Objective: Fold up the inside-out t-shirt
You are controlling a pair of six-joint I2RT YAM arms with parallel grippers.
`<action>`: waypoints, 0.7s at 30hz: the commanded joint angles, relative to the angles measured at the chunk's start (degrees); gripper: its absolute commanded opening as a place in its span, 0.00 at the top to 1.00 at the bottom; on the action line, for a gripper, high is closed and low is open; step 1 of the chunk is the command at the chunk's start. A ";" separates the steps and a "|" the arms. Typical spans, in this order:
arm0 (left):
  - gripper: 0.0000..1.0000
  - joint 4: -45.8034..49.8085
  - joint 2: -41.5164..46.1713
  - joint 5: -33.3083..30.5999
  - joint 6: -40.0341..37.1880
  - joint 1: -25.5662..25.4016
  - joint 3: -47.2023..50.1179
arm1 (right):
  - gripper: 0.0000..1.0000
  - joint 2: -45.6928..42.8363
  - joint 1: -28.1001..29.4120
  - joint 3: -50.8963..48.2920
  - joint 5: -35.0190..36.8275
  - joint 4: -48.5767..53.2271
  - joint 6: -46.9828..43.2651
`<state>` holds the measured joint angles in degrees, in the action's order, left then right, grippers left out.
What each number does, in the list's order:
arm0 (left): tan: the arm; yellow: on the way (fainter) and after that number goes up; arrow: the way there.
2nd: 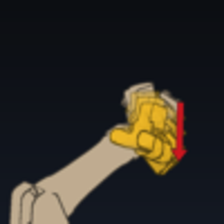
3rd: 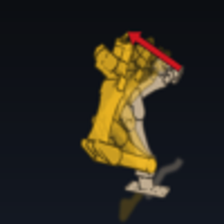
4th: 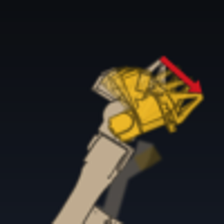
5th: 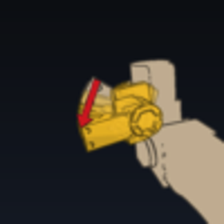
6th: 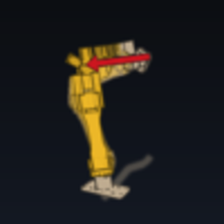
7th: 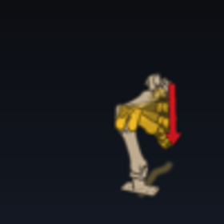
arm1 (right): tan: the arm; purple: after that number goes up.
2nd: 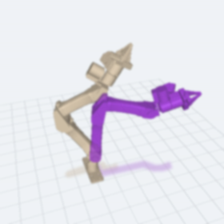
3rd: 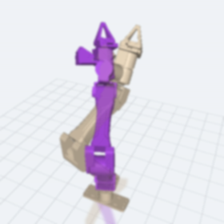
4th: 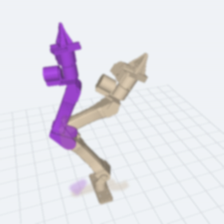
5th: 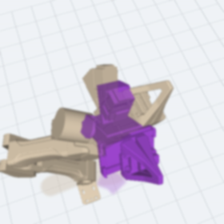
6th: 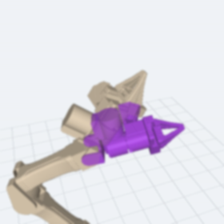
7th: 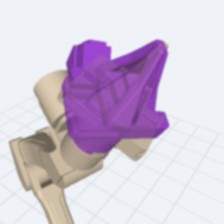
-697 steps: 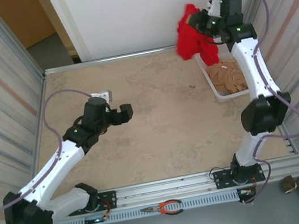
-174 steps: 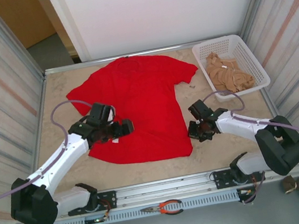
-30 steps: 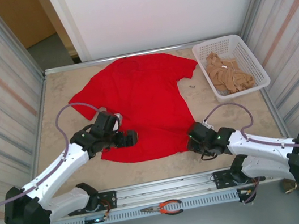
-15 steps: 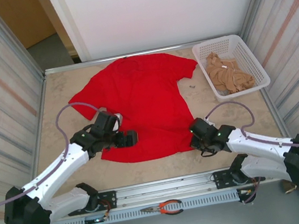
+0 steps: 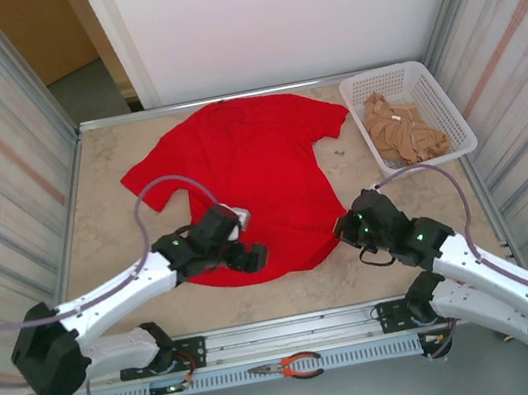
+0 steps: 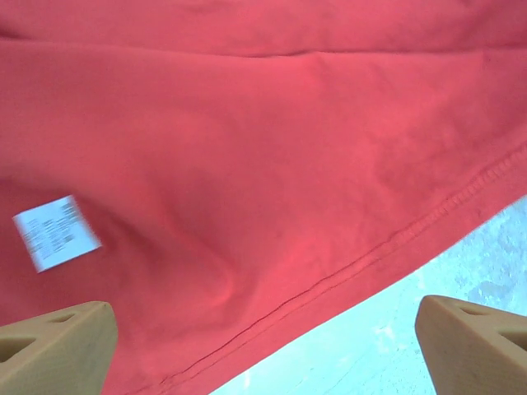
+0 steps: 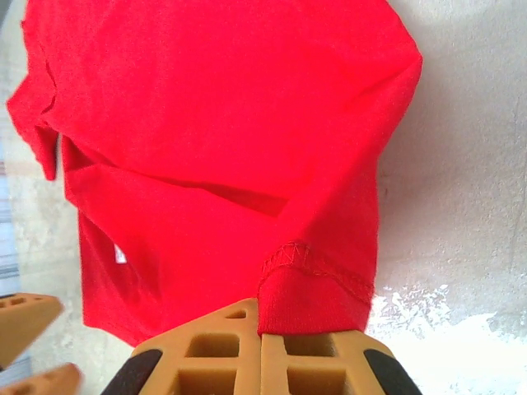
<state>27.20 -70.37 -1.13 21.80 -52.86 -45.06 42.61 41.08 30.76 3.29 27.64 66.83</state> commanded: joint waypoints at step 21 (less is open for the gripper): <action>0.09 -12.71 -31.15 -30.76 -8.07 -20.18 -16.41 | 1.00 -3.17 -2.05 2.11 -1.14 2.50 -1.17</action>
<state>11.51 -99.88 -26.30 11.92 -73.67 -60.07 40.82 39.64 31.59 2.52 28.82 66.83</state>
